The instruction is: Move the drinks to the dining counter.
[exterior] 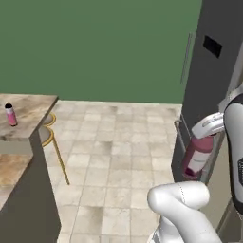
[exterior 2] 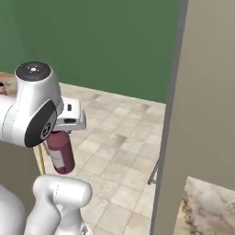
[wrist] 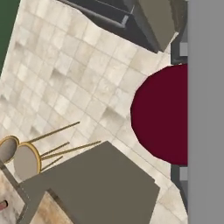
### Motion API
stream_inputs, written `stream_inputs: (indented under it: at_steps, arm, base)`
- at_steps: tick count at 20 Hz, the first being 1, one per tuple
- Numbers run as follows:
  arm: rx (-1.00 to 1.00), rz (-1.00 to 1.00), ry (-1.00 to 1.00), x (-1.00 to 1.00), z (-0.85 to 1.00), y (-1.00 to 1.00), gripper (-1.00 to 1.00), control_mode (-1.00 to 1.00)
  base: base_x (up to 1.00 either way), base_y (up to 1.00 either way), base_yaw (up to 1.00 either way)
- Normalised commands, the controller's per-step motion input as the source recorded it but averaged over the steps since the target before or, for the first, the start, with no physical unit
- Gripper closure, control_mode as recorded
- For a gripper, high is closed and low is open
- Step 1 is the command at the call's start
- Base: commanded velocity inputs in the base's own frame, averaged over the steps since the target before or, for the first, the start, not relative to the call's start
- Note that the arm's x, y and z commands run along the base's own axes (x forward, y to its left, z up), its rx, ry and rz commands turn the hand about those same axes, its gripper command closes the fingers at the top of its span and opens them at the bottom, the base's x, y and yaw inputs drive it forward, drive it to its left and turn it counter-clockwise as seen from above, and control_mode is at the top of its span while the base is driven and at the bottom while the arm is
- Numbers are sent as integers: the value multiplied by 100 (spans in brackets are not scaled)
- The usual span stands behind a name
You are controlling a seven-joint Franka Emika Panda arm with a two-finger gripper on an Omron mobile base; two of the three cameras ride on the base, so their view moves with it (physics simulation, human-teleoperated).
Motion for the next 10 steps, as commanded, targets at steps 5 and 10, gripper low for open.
stream_inputs:
  at_steps: [5, 10]
  arm:
    - [0, 0, 0, 0, 0, 0, 100, 100]
    - [0, 0, 0, 0, 0, 0, 100, 100]
  base:
    - [100, -23, 50]
    - [100, -41, 38]
